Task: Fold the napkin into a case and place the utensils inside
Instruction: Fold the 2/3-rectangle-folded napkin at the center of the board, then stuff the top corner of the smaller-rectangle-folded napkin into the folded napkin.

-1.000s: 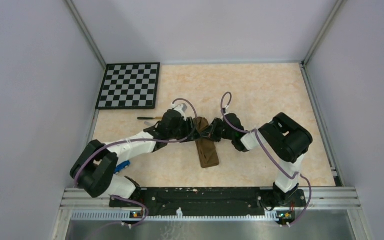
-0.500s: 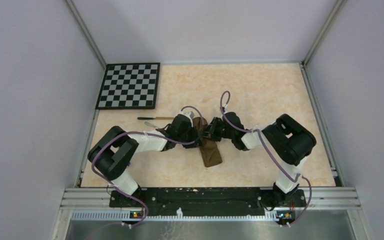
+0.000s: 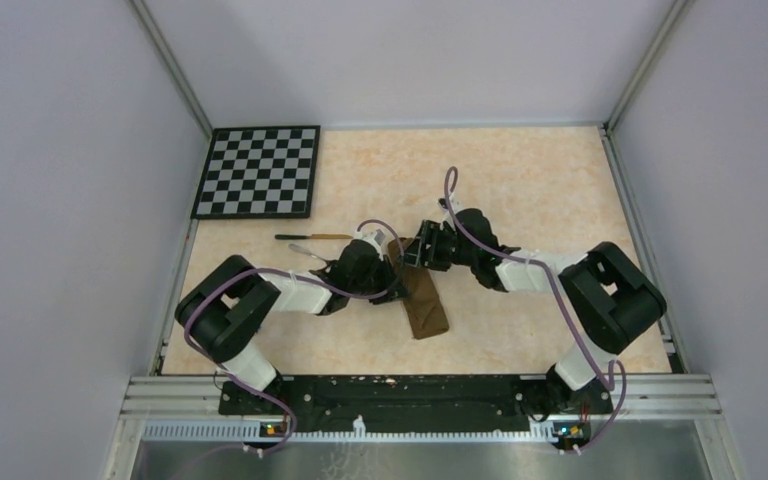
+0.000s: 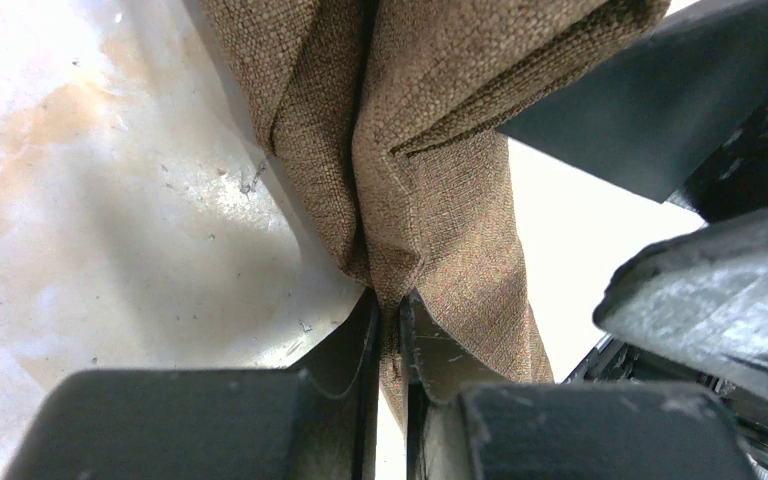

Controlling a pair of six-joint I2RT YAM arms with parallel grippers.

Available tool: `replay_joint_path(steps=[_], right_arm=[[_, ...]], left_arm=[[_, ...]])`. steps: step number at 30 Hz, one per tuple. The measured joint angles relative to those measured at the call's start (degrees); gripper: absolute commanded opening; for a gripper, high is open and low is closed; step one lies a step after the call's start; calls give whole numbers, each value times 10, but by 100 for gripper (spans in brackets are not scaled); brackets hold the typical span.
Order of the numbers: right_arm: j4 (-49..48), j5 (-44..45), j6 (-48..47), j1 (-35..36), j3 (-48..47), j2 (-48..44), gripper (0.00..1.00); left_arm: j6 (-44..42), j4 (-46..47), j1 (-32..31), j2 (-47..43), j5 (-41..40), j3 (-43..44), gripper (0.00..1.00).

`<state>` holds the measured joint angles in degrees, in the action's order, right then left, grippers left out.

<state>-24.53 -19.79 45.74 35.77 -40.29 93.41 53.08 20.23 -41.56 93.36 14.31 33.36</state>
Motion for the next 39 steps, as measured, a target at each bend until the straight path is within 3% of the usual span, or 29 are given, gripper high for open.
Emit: replay_joint_path(steps=[14, 18, 20, 22, 28, 29, 31, 34, 39], right_arm=[[75, 39, -58, 4, -71, 31, 42], [87, 59, -59, 9, -77, 32, 21], [87, 65, -61, 12, -79, 33, 1], [87, 69, -59, 12, -79, 33, 0], [88, 72, -58, 12, -79, 33, 0], [88, 73, -58, 12, -79, 33, 0], [87, 71, -56, 11, -77, 33, 0], [80, 64, -52, 7, -73, 33, 0], [61, 43, -36, -5, -57, 33, 0]], left_arm=[[3, -10, -10, -6, -22, 1, 10], [4, -12, -12, -7, -27, 2, 11], [3, -14, -15, -8, -30, 3, 14], [2, -20, -18, -11, -36, 3, 25], [-20, -97, -21, -81, -61, 3, 77], [-27, -116, -20, -106, -71, 3, 81], [-46, -149, -16, -162, -102, 5, 80], [-80, -181, -2, -207, -151, 28, 64], [-137, -206, 14, -169, -213, 92, 40]])
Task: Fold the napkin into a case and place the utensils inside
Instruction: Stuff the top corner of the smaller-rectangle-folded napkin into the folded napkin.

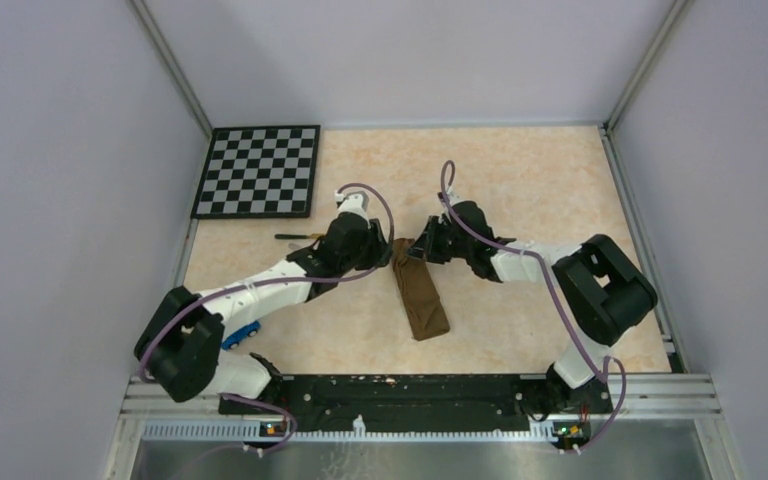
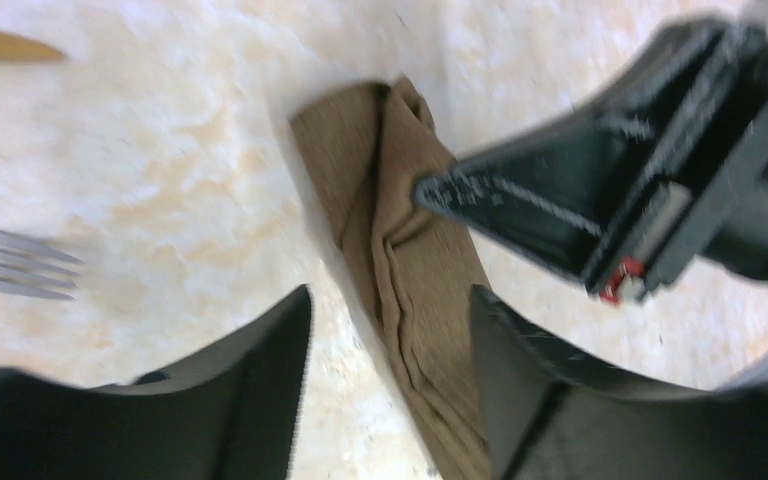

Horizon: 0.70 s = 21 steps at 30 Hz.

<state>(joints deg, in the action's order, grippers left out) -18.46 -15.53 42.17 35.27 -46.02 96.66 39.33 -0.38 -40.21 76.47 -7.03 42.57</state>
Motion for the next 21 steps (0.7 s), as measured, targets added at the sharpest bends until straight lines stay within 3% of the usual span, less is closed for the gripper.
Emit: replay_joint_path(steps=[2, 6, 21], right_arm=[[-4, -8, 5, -6, 6, -1, 0], [-9, -19, 14, -13, 12, -6, 0], [-24, -41, 27, -21, 18, -14, 0]], left_arm=[[-19, -7, 0, 33, -12, 23, 32], [-54, -13, 0, 104, -37, 56, 30], [-156, 36, -50, 170, -90, 65, 46]])
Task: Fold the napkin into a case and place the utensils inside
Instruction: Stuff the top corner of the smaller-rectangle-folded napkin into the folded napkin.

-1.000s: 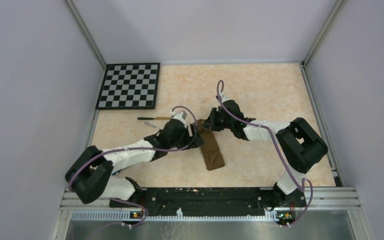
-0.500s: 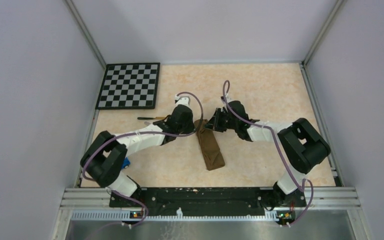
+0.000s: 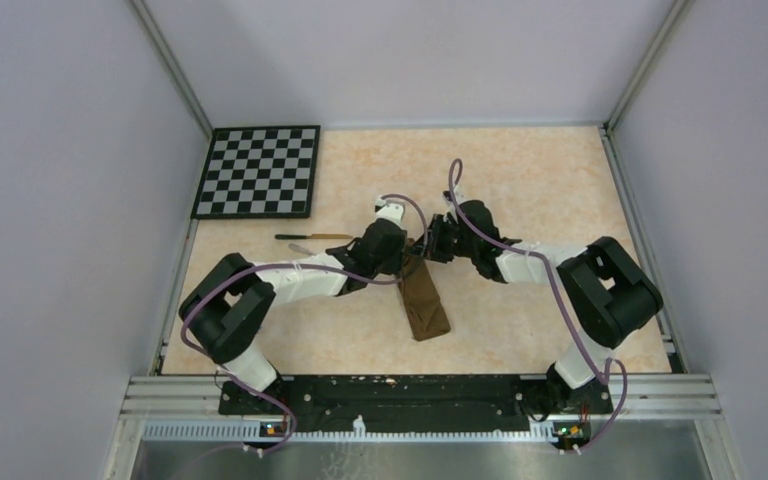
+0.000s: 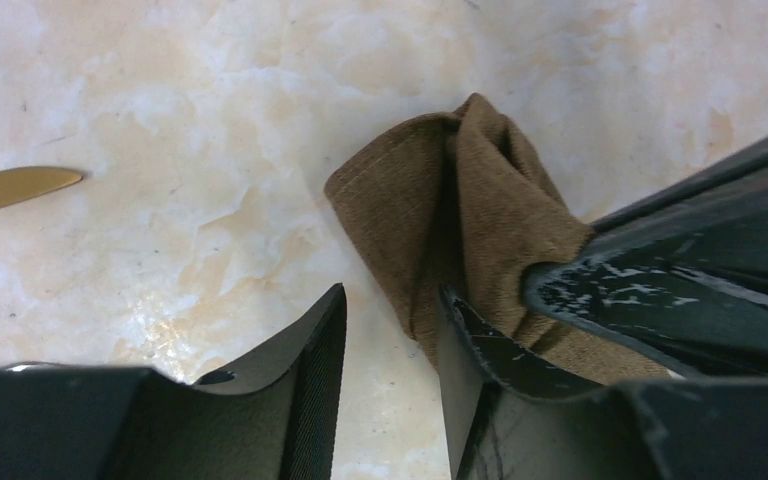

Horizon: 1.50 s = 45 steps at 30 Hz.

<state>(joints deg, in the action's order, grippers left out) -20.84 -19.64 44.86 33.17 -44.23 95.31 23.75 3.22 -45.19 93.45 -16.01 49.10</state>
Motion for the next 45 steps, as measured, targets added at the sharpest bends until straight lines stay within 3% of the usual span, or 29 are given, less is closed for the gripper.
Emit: replay_joint_path(steps=[14, 27, 37, 45], right_arm=[[-10, -2, 4, -3, 7, 0, 0], [-10, -11, 4, -3, 7, 0, 0], [-10, -12, 4, -3, 7, 0, 0], [-10, -14, 4, -3, 7, 0, 0]], left_arm=[[-25, 1, -7, 48, -46, 39, 32], [-42, 2, -11, 65, -60, 63, 26], [-51, 2, -14, 77, -60, 70, 31], [-60, 2, -14, 81, -71, 70, 10]])
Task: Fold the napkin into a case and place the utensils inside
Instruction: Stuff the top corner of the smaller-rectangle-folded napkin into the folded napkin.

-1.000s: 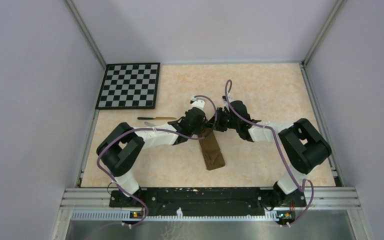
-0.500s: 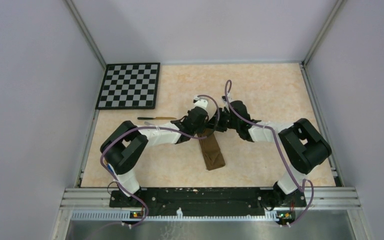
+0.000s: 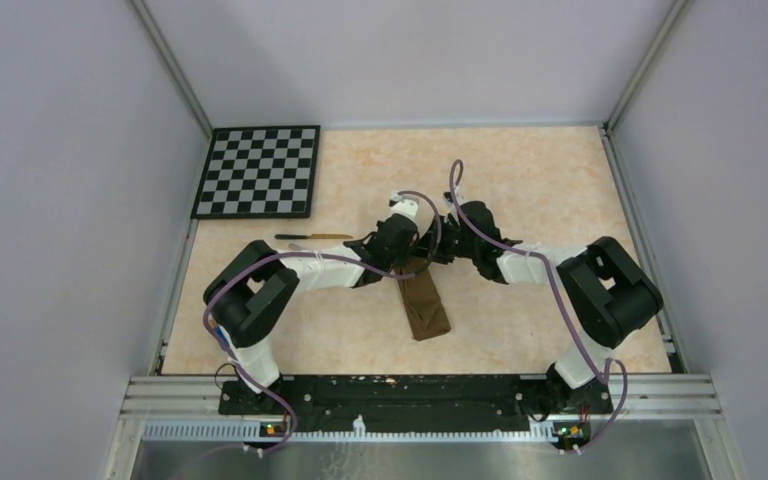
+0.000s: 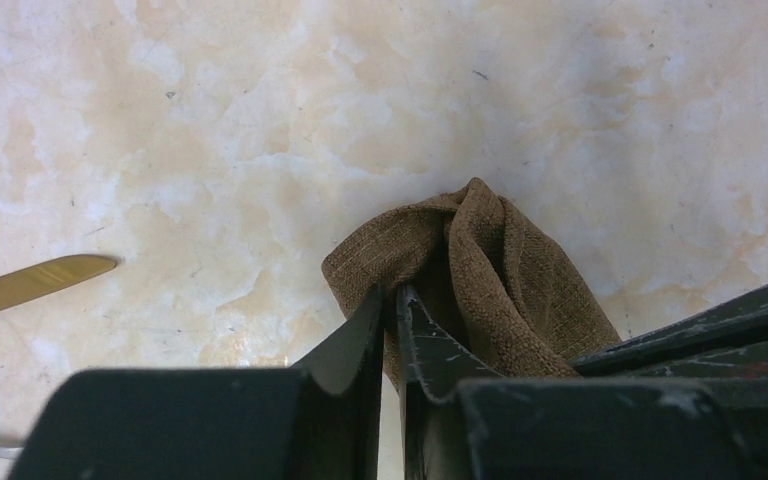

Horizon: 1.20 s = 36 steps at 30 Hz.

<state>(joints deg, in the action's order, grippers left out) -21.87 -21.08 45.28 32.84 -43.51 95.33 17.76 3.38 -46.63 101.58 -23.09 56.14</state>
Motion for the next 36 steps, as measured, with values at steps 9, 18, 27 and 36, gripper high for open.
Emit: replay_joint_path(steps=[9, 18, 27, 36], right_arm=[[-1, -3, 4, 0, -1, 15, 0], [11, 3, 18, 15, -28, 45, 0], [27, 34, 54, 21, -52, 69, 0], [-7, 19, 49, 44, -96, 153, 0]], left_arm=[[-23, 31, -2, -8, 4, -14, 0], [-24, 88, -2, -52, 17, -75, 0], [-8, 125, -2, -80, 27, -114, 0], [17, 136, 3, -93, 24, -140, 0]])
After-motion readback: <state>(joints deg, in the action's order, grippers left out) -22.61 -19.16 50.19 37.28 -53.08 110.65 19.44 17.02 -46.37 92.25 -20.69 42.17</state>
